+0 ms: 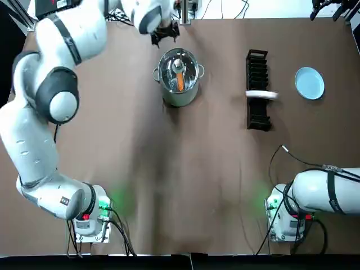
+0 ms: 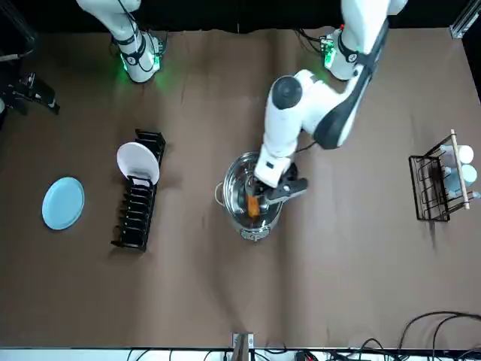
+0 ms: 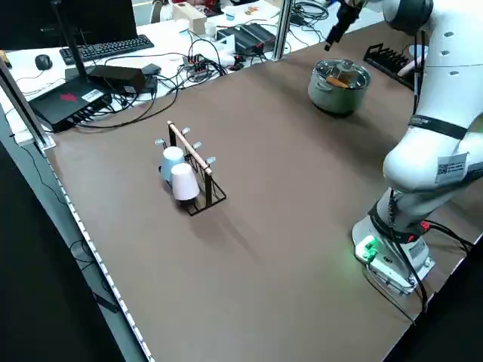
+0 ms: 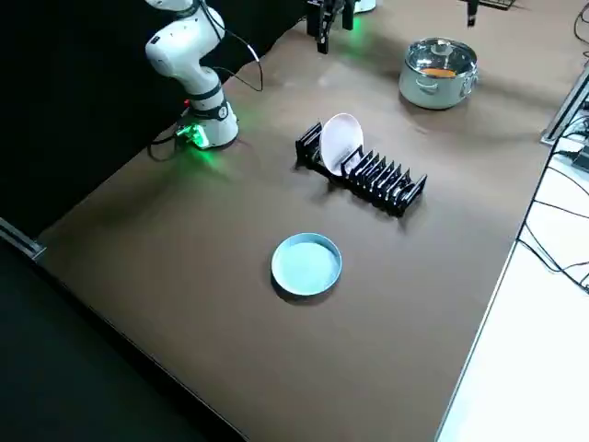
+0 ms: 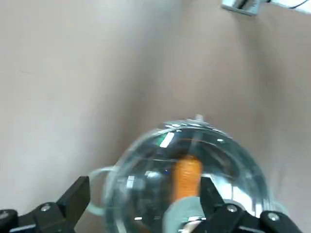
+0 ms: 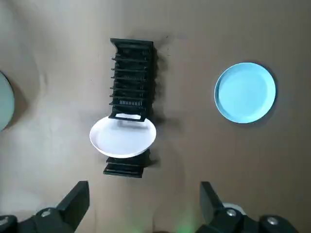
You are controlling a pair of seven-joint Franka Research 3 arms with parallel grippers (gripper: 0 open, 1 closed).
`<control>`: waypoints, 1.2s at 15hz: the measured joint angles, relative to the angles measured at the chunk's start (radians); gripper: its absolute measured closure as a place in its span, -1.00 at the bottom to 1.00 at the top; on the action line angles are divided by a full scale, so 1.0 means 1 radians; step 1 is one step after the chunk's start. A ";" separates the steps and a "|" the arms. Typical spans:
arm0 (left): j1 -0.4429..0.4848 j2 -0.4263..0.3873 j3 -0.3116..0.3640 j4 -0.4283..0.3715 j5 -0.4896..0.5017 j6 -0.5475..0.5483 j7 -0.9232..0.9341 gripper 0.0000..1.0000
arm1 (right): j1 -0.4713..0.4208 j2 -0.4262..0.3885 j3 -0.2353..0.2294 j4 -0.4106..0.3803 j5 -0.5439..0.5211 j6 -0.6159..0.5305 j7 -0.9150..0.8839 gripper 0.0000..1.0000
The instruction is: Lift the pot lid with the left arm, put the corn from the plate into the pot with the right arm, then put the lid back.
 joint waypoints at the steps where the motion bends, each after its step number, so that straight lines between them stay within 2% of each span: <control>1: 0.036 -0.026 -0.021 0.001 -0.018 -0.052 0.059 -1.00 | 0.000 0.000 0.002 0.000 0.000 0.003 0.000 -1.00; 4: 0.218 -0.088 -0.155 0.000 -0.116 -0.187 0.296 -1.00 | 0.004 0.000 0.012 0.000 0.000 0.011 0.000 -1.00; 7: 0.448 -0.113 -0.333 0.000 -0.130 -0.335 0.483 -1.00 | 0.014 -0.001 0.019 0.000 0.000 -0.026 0.000 -1.00; 9: 0.557 -0.116 -0.410 0.000 -0.130 -0.419 0.582 -1.00 | 0.019 -0.010 0.022 0.001 0.000 -0.061 0.000 -1.00; 12: 0.613 -0.116 -0.433 0.000 -0.107 -0.485 0.678 -1.00 | 0.024 -0.036 0.025 0.000 0.000 -0.095 0.000 -1.00; 18: 0.599 -0.116 -0.437 0.001 -0.037 -0.498 0.691 -1.00 | 0.025 -0.048 0.031 -0.020 0.000 -0.080 0.000 -1.00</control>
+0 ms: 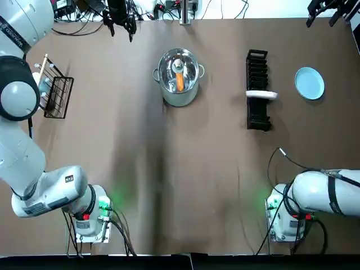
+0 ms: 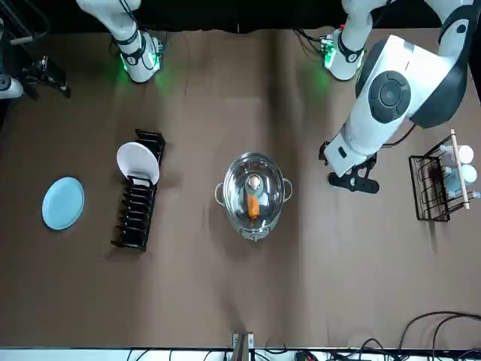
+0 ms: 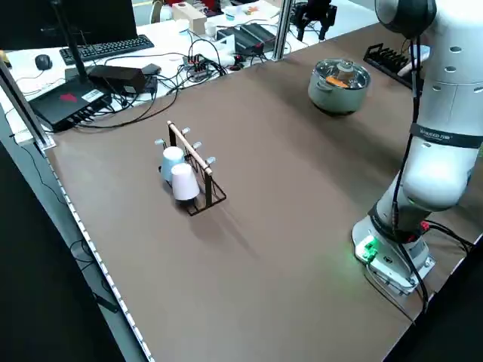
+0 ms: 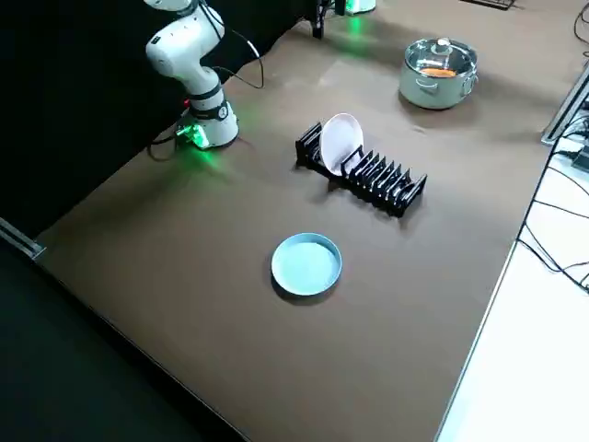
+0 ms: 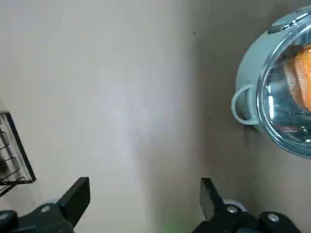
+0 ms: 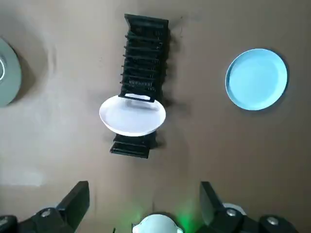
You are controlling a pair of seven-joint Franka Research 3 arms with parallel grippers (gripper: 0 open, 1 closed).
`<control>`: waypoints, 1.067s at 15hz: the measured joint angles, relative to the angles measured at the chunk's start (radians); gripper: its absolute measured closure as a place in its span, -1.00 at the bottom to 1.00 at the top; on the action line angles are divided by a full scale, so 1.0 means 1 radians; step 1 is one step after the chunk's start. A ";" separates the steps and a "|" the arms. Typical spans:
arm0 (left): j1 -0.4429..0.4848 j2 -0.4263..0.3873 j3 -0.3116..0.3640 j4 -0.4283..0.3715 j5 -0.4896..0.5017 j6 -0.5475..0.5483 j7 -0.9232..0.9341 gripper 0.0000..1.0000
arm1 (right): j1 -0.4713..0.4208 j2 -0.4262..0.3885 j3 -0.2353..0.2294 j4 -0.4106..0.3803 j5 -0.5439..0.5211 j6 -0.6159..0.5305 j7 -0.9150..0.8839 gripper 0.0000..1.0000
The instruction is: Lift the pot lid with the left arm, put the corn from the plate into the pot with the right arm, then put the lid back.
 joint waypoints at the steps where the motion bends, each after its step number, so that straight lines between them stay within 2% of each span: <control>1: -0.008 0.000 0.009 0.002 0.016 0.000 0.000 -1.00 | 0.000 0.000 0.000 -0.003 0.000 0.004 0.000 -1.00; 2: -0.036 -0.005 0.054 0.006 0.023 0.000 0.000 -1.00 | 0.000 0.000 0.000 -0.004 0.000 0.006 0.000 -1.00; 3: -0.086 -0.015 0.139 0.010 0.015 0.000 0.000 -1.00 | 0.000 0.000 0.000 -0.004 0.000 0.007 0.000 -1.00; 4: -0.195 -0.043 0.348 0.030 -0.088 0.000 0.065 -1.00 | 0.000 0.000 0.001 -0.004 0.000 0.009 0.000 -1.00; 6: -0.278 -0.100 0.542 0.042 -0.211 -0.001 0.197 -1.00 | 0.000 0.000 0.001 -0.004 0.000 0.012 0.000 -1.00; 7: -0.305 -0.139 0.616 0.040 -0.251 -0.017 0.247 -1.00 | 0.000 0.000 0.001 -0.005 0.000 0.017 0.000 -1.00; 9: -0.312 -0.237 0.677 0.003 -0.280 -0.062 0.304 -1.00 | 0.001 0.000 0.002 -0.005 0.000 0.027 0.000 -1.00; 12: -0.313 -0.353 0.684 -0.093 -0.283 -0.069 0.311 -1.00 | 0.004 0.000 0.003 -0.005 0.000 0.037 0.000 -1.00; 16: -0.326 -0.368 0.680 -0.129 -0.283 -0.063 0.314 -1.00 | 0.005 0.000 0.003 -0.006 0.000 0.037 0.000 -1.00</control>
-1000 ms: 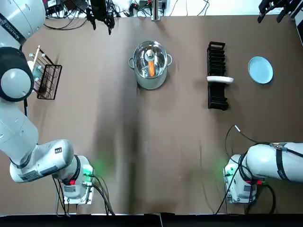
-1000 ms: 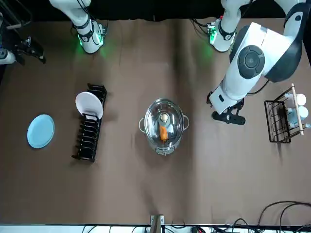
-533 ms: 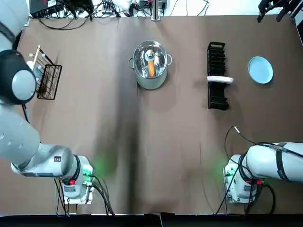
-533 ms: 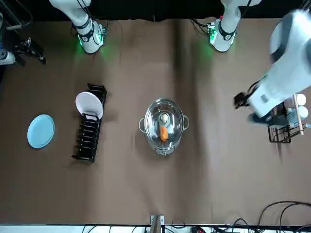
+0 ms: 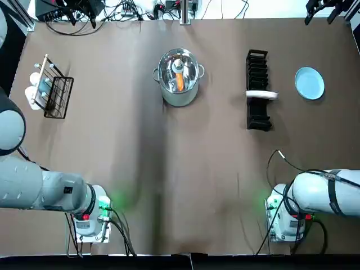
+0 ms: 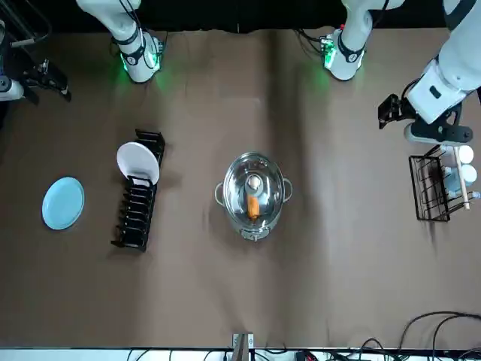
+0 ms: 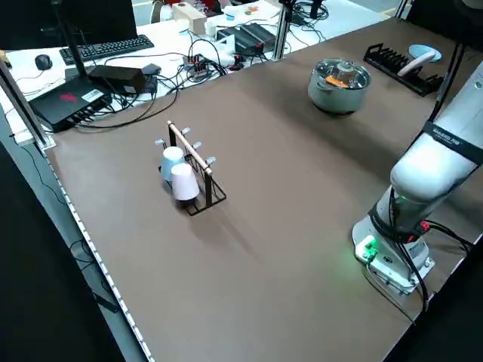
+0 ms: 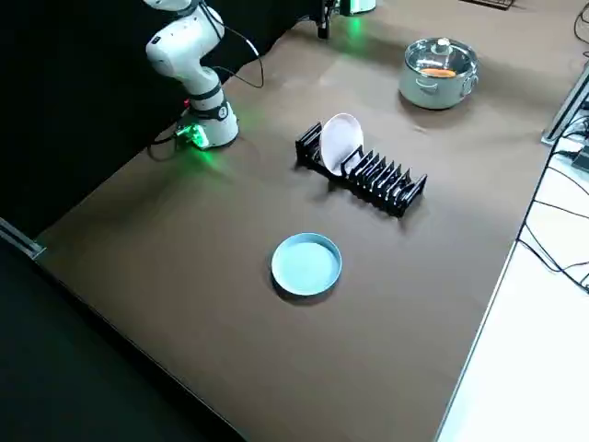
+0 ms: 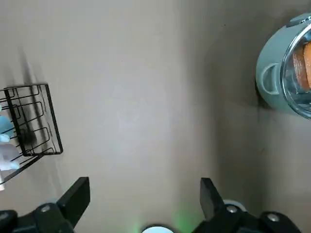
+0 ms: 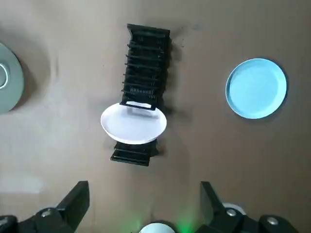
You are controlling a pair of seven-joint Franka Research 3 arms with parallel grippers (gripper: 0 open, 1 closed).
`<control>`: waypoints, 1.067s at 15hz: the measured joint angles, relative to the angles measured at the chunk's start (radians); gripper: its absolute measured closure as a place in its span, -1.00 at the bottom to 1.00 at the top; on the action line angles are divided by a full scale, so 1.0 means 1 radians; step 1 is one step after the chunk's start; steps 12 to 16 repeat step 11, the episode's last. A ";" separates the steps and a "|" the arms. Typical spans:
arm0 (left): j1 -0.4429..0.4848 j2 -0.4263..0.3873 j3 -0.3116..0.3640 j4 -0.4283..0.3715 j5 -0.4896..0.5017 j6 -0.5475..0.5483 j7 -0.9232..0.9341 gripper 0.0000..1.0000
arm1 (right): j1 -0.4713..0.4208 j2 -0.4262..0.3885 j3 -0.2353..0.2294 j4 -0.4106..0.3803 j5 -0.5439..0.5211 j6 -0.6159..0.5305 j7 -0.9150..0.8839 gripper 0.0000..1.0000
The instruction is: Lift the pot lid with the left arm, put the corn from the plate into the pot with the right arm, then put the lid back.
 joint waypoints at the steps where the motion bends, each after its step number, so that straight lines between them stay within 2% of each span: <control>1: -0.002 0.002 -0.001 -0.001 0.001 0.001 0.000 -1.00 | 0.000 0.000 0.000 -0.002 0.000 -0.004 0.000 -1.00; 6: 0.003 0.003 -0.003 -0.001 0.003 0.003 0.005 -1.00 | 0.005 0.001 0.000 -0.030 0.000 -0.024 -0.001 -1.00; 10: 0.046 0.006 -0.047 -0.001 0.003 0.007 0.006 -1.00 | 0.007 0.001 -0.001 -0.030 0.000 -0.026 -0.001 -1.00; 16: 0.047 0.007 -0.049 0.001 0.003 0.011 0.006 -1.00 | 0.007 0.001 -0.003 -0.030 0.000 -0.026 -0.001 -1.00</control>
